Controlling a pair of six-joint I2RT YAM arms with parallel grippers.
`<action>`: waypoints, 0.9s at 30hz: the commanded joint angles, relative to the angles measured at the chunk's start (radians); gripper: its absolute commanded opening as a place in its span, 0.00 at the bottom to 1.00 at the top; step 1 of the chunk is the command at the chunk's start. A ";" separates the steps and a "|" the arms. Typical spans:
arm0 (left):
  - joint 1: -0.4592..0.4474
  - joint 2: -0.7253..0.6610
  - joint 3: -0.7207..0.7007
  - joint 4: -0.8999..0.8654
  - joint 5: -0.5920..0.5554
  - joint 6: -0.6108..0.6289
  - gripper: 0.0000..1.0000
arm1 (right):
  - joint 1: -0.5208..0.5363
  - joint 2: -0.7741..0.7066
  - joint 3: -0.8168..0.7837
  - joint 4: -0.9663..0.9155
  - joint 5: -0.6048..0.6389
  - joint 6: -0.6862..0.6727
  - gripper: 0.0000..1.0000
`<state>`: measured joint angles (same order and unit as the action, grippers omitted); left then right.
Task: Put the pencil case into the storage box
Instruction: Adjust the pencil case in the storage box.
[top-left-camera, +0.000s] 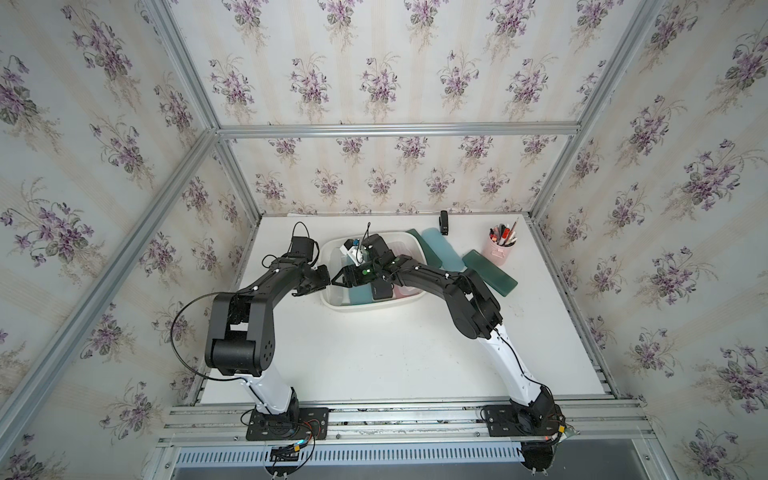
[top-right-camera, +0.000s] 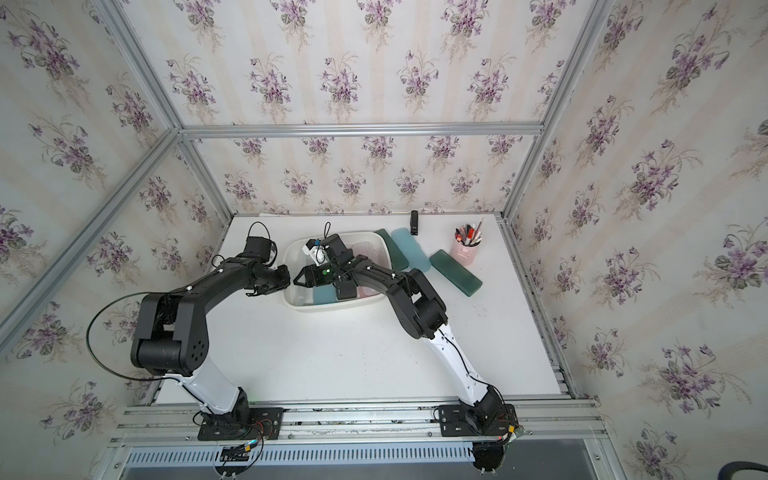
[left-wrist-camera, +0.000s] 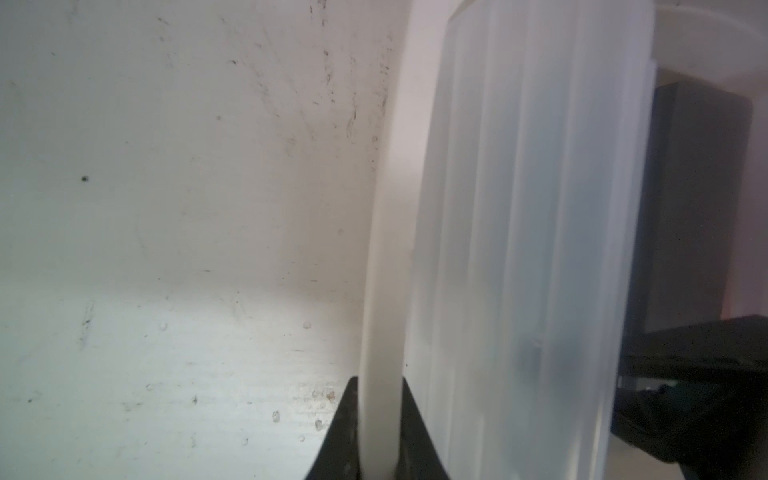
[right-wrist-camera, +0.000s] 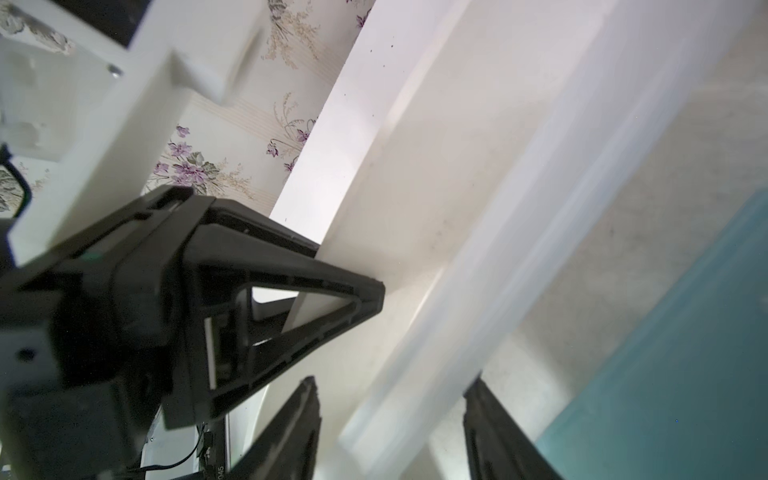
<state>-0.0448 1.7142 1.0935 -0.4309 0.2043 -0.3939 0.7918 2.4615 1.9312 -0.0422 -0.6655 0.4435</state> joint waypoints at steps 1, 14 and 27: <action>-0.003 -0.001 -0.003 -0.008 0.029 0.023 0.15 | 0.001 0.002 0.000 0.005 0.010 -0.002 0.49; -0.003 -0.005 -0.012 -0.003 0.030 0.024 0.15 | 0.002 0.052 0.044 -0.032 0.017 0.012 0.49; -0.002 -0.009 -0.011 -0.003 0.029 0.024 0.15 | 0.001 0.137 0.149 -0.183 0.081 -0.005 0.55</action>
<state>-0.0437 1.7096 1.0836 -0.4156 0.1627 -0.3931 0.7856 2.5767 2.0808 -0.0811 -0.7067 0.4778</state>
